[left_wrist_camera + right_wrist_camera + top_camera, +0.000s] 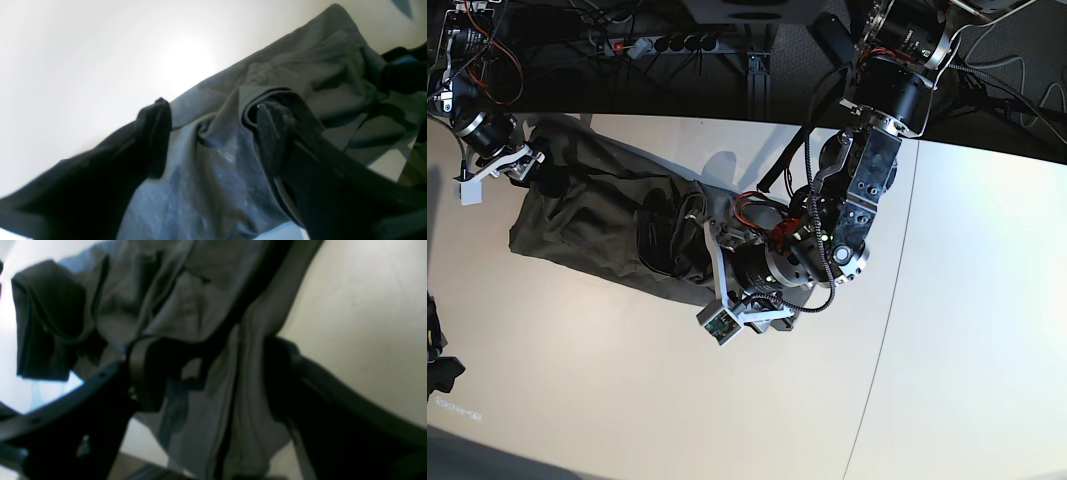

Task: Fold the T-shirt properly
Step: 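Hold the folded end with the left gripper while the right gripper regrasps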

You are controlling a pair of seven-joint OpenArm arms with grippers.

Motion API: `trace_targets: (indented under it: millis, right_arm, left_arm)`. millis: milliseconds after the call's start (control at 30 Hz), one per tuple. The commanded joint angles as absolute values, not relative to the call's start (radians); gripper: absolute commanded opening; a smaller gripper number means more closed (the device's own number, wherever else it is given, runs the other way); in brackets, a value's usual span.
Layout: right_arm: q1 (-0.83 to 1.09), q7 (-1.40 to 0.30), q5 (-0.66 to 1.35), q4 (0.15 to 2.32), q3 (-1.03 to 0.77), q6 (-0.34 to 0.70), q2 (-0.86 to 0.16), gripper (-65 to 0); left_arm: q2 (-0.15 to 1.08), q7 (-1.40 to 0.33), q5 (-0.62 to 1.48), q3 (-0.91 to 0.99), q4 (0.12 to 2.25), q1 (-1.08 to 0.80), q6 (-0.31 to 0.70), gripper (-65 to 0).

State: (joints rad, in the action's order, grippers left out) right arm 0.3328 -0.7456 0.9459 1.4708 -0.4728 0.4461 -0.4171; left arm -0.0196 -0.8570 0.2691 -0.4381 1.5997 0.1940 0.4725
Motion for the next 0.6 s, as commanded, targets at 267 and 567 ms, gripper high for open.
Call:
trace_targets:
  millis: [267,567]
  right_arm:
    - [0.352,-0.759,0.924,1.57,-0.511,0.502,-0.463,-21.3]
    - [0.343,-0.729,0.924,1.569,-0.51,0.503,-0.459,-21.3]
  left_arm:
    - [-0.03,-0.835,0.28,-0.437,1.617,0.215,0.467,-21.9]
    - [-0.03,-0.835,0.28,-0.437,1.617,0.215,0.467,-21.9]
